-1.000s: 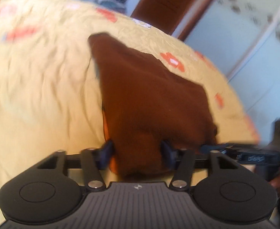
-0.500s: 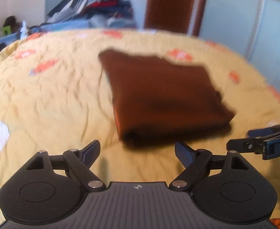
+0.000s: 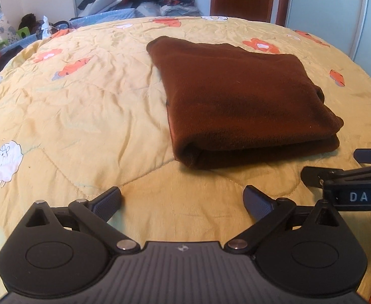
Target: Fold small clothes
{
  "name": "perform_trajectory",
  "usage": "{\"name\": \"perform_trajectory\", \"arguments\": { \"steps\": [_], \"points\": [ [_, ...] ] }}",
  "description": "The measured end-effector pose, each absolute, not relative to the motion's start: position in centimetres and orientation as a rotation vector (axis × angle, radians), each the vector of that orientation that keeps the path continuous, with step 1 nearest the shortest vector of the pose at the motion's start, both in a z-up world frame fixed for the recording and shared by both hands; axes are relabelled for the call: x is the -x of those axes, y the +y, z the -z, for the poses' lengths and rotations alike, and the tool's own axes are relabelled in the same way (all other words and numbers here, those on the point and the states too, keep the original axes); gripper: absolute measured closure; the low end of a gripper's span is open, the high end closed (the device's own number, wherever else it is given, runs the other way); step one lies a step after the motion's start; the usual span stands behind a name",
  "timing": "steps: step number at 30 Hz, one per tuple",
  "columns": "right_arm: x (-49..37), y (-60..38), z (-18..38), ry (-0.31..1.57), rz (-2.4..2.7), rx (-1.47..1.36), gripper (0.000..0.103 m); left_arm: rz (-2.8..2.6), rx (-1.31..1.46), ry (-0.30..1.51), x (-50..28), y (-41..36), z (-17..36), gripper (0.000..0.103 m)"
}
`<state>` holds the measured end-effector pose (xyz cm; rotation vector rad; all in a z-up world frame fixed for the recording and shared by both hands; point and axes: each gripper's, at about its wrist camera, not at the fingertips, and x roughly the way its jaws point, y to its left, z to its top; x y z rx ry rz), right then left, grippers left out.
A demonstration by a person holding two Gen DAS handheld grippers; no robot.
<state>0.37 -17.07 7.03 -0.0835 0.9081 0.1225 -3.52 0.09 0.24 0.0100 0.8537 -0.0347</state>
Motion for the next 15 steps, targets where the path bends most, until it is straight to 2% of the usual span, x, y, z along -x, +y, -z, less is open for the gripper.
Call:
{"name": "perform_trajectory", "arguments": {
  "steps": [8, 15],
  "points": [
    [0.40, -16.92, -6.57, 0.832, -0.099, 0.069, 0.000, 0.033, -0.013, 0.866, 3.47, 0.10, -0.31, 0.000],
    [-0.21, -16.81, -6.98, 0.895, -0.103, 0.072, 0.000, 0.032, -0.012, 0.899, 3.08, 0.14, -0.39, 0.000]
  ]
}}
